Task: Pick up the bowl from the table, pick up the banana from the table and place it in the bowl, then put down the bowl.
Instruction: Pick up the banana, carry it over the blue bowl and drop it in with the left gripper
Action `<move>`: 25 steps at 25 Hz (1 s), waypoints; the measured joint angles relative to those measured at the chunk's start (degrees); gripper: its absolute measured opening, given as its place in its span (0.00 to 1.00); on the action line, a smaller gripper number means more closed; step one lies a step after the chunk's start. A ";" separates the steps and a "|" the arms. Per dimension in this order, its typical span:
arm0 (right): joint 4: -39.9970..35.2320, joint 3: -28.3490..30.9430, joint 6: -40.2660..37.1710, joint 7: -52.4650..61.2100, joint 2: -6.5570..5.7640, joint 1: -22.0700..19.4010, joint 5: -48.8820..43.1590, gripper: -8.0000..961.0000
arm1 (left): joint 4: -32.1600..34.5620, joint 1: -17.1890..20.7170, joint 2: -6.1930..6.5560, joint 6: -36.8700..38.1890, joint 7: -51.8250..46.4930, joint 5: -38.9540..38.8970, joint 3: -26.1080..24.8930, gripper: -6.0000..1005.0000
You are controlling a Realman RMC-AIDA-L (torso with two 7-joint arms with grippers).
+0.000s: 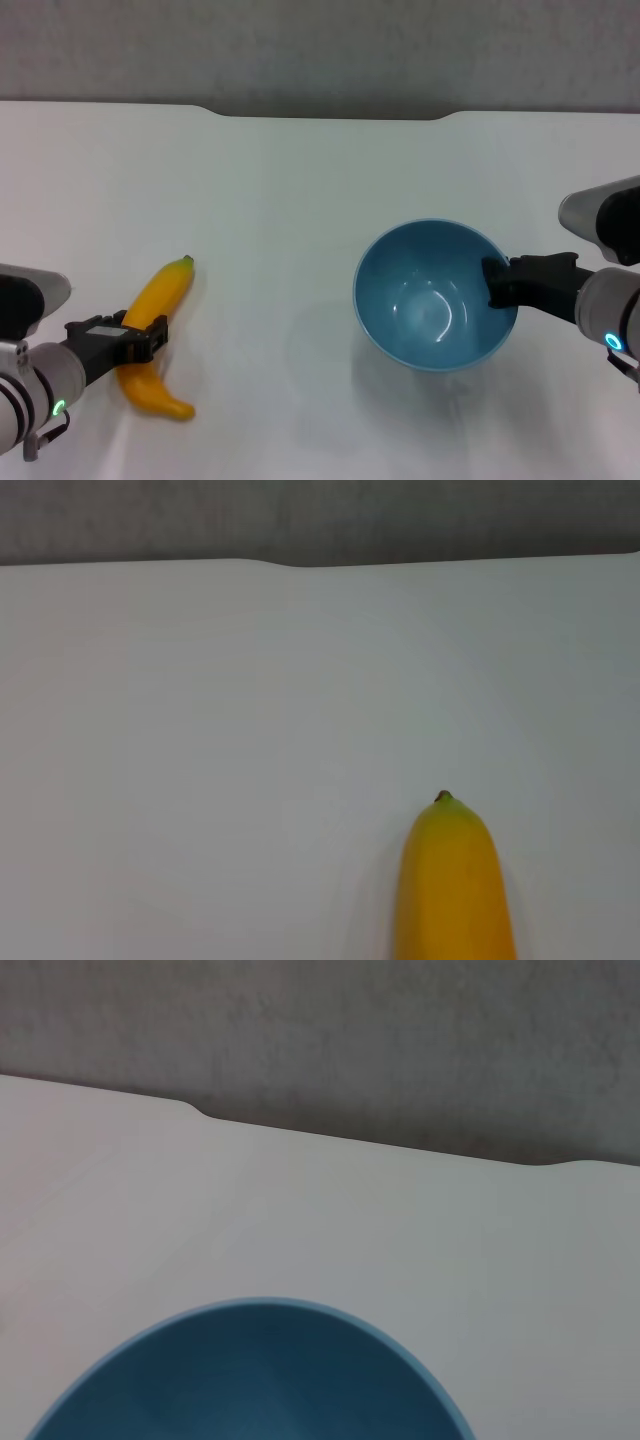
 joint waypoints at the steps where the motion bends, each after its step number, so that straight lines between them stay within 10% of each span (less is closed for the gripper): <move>1: 0.00 0.00 0.00 0.00 0.00 0.00 0.00 0.05 | -0.10 0.01 0.00 0.00 0.00 0.00 -0.04 0.53; 13: 2.30 -0.05 -0.65 0.02 -0.01 0.74 0.58 0.05 | -13.90 4.36 -0.10 -19.82 0.62 -5.78 -14.26 0.54; 25: 4.96 -4.45 -3.37 -0.26 -0.08 5.74 5.91 0.05 | -12.23 3.90 -0.10 -44.75 15.29 -35.15 -24.78 0.56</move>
